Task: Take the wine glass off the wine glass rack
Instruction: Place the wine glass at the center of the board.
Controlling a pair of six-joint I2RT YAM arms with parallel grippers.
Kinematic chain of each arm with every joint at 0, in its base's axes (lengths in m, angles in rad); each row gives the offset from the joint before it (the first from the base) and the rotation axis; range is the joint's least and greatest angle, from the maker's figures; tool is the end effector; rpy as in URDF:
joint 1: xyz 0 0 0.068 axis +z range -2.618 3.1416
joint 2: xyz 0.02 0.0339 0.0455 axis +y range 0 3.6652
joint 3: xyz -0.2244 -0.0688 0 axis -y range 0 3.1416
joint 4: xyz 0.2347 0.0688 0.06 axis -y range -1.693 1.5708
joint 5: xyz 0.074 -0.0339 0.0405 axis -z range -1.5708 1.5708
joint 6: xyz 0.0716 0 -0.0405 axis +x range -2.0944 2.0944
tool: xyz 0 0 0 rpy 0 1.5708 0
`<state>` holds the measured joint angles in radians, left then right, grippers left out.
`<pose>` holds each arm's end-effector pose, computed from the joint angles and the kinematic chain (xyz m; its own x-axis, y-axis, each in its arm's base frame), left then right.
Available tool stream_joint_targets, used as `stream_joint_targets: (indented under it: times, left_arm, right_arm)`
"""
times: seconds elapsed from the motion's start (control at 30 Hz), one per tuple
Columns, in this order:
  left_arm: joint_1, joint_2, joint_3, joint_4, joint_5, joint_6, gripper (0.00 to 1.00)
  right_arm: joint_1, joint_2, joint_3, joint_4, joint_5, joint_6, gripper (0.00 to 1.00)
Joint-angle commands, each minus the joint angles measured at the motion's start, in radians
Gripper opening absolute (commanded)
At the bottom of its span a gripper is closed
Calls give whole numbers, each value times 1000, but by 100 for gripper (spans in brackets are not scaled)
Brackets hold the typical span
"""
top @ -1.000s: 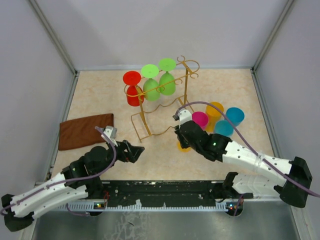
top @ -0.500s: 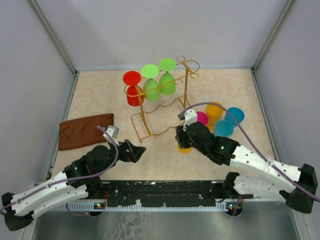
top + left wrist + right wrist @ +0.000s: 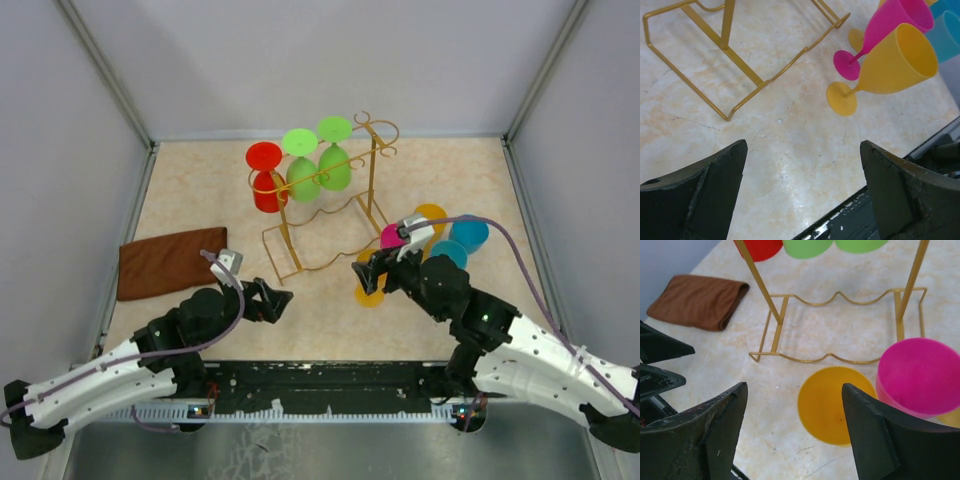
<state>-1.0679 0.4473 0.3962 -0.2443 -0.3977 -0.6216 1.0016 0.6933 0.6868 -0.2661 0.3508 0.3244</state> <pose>0.1154 -0.1523 0.2177 -0.4805 -0.2404 -0.8434 0.4298 0.7737 -0.4655 0.1385 0.1708 0.2774 -0.3328 0.0352 -0.9423 -0.5345 0.8163 0.2193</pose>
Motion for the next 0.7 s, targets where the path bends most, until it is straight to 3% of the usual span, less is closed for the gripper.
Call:
stream_joint_targets:
  times: [0.0,0.17,0.37,0.5,0.67]
  left_arm:
    - [4,53,60,34,-71,140,99]
    - [6,91,87,30,-175,219,99]
    - [58,87,95,73,-245,314,99]
    - [166,67,81,108,-344,357,99]
    - [340,98,99,138,-216,400,99]
  right_arm:
    - [5,-75,-19,164,101,-59,78]
    - [5,-86,20,223,169,-136,91]
    - [5,-41,110,328,231,-236,96]
    - [5,33,175,366,296,-285,98]
    - [-15,139,280,325,325,-275,99]
